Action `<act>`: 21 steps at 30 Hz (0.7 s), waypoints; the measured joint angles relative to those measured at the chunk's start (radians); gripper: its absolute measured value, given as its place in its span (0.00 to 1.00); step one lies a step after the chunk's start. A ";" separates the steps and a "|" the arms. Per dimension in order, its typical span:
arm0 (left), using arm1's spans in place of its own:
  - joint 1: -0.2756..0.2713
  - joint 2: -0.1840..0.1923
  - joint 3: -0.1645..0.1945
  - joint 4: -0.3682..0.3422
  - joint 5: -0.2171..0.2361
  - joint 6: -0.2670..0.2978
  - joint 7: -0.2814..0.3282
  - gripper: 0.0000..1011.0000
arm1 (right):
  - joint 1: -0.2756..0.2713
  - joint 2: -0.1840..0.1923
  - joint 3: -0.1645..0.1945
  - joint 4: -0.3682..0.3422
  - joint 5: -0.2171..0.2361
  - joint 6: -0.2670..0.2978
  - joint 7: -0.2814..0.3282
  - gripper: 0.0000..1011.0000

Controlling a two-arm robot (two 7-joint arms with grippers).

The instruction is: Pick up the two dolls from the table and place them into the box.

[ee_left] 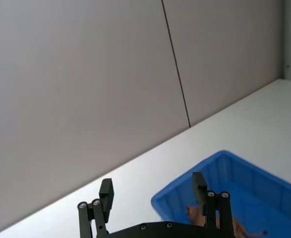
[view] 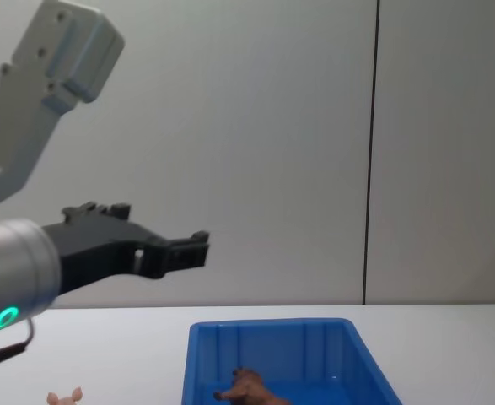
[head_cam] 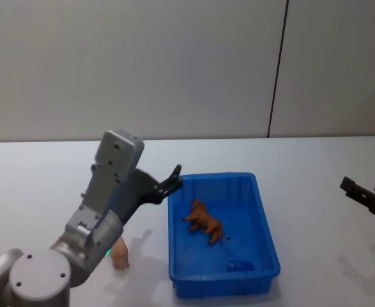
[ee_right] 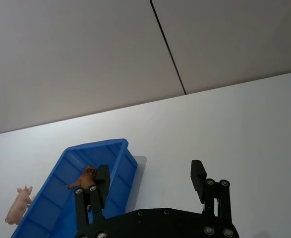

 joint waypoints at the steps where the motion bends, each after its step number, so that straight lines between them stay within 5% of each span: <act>1: 0.005 0.005 -0.002 -0.007 -0.004 0.011 0.005 0.99 | -0.002 0.001 0.001 -0.001 0.003 -0.001 -0.001 0.99; 10: 0.062 0.057 -0.025 -0.096 -0.066 0.168 0.063 0.99 | -0.010 0.005 0.007 -0.005 0.015 -0.006 -0.005 0.99; 21: 0.092 0.079 -0.052 -0.144 -0.147 0.356 0.114 0.99 | -0.014 0.006 0.010 -0.007 0.021 -0.009 -0.007 0.99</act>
